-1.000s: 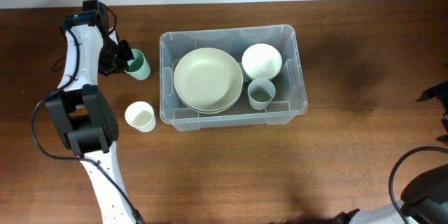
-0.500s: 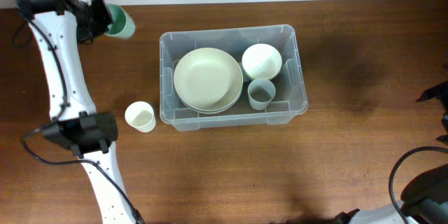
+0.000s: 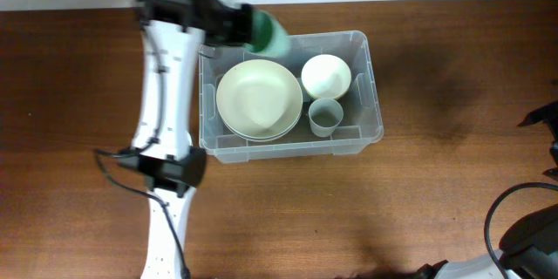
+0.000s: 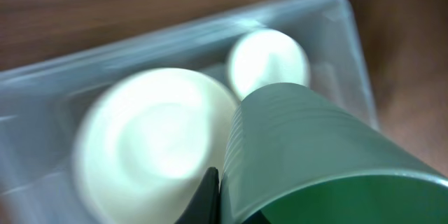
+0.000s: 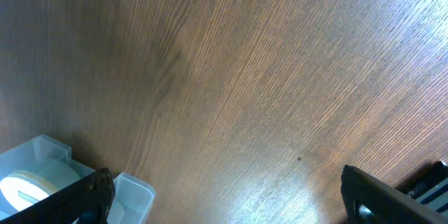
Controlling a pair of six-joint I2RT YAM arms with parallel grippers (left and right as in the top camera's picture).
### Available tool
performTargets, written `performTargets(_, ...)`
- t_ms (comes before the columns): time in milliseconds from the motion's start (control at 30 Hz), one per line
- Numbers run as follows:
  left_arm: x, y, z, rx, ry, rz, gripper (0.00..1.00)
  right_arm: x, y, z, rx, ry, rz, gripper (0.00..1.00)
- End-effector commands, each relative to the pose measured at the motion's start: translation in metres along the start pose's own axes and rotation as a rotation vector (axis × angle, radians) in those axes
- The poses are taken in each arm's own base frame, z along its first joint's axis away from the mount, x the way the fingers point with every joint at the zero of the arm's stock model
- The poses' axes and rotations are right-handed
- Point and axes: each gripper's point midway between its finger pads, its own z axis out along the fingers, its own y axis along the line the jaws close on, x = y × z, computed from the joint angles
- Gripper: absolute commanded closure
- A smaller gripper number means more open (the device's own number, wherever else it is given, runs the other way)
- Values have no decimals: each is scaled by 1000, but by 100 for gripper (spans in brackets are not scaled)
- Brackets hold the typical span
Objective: Pack container
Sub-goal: 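Carry the mint cup over the grey cup in the container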
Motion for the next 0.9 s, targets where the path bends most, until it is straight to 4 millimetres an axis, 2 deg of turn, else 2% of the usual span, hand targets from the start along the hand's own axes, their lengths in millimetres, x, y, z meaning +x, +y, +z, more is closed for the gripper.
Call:
performTargets(0, 9, -37, 5, -19, 6, 119, 99, 1, -2, 0, 5, 0, 10, 1)
performTargets(167, 24, -66, 20, -128, 24, 226, 99, 1, -2, 0, 5, 0, 10, 1)
performTargets(333, 45, -88, 39, -142, 89, 276, 99, 1, -2, 0, 5, 0, 10, 1)
performTargets(600, 79, -72, 77, -185, 272, 257, 99, 1, -2, 0, 5, 0, 10, 1)
performTargets(700, 86, -69, 84, -192, 303, 255, 99, 1, -2, 0, 5, 0, 10, 1)
performTargets(867, 85, -75, 92, -181, 294, 267, 99, 1, -2, 0, 5, 0, 10, 1)
